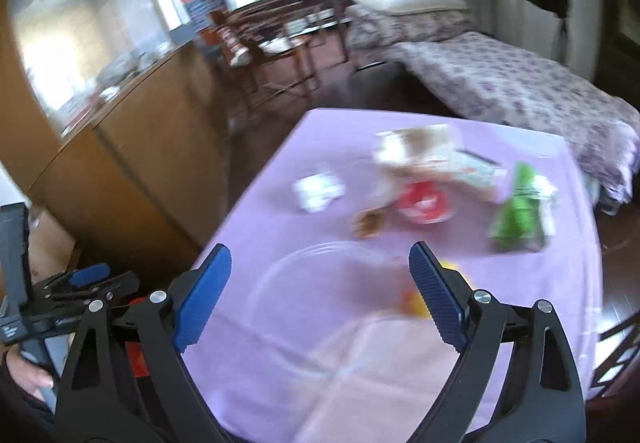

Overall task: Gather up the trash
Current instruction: 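Move both tools back over the table toward the yellow flower item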

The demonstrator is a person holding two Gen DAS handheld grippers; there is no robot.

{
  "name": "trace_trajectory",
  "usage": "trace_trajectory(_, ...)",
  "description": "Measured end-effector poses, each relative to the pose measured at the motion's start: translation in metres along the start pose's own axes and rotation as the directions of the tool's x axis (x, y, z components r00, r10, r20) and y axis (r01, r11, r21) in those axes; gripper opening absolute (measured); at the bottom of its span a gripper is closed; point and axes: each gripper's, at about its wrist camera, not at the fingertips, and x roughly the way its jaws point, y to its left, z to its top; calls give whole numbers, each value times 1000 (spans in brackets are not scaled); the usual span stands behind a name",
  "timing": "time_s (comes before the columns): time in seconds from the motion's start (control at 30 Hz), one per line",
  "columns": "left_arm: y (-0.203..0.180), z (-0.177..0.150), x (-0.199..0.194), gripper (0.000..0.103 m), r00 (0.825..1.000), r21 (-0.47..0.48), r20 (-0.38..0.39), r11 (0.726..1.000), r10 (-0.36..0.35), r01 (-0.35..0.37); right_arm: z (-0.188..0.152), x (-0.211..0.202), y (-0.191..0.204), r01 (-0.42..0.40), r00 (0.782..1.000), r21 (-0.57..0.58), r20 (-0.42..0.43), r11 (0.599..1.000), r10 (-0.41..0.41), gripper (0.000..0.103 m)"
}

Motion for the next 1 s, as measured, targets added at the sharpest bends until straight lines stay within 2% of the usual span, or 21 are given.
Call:
trace_trajectory(0.23,-101,10,32,91,997,157,-31,985,-71,75,-4,-10,-82,60,996,188,60,980,-72,87)
trace_trajectory(0.37,-162,9,53,91,993,263,-65,958,-100,113,-5,-17,-110,85,991,256,76,963,-107,88)
trace_trajectory(0.47,-190,7,67,91,989,315,-83,938,-121,141,-6,-21,-131,112,985,296,92,949,-145,90)
trace_trajectory(0.57,-212,6,83,91,987,346,-102,926,-122,150,-8,-17,-148,121,986,337,72,934,-154,91)
trace_trajectory(0.73,-228,4,108,91,977,334,-166,924,-136,186,-13,-10,-169,99,991,397,45,913,-127,91)
trace_trajectory(0.83,-231,1,115,91,971,332,-190,922,-145,202,-13,-10,-169,91,992,394,47,915,-119,91)
trace_trajectory(1.0,-239,0,123,90,970,341,-184,915,-159,215,-14,-8,-160,96,992,376,35,922,-118,91)
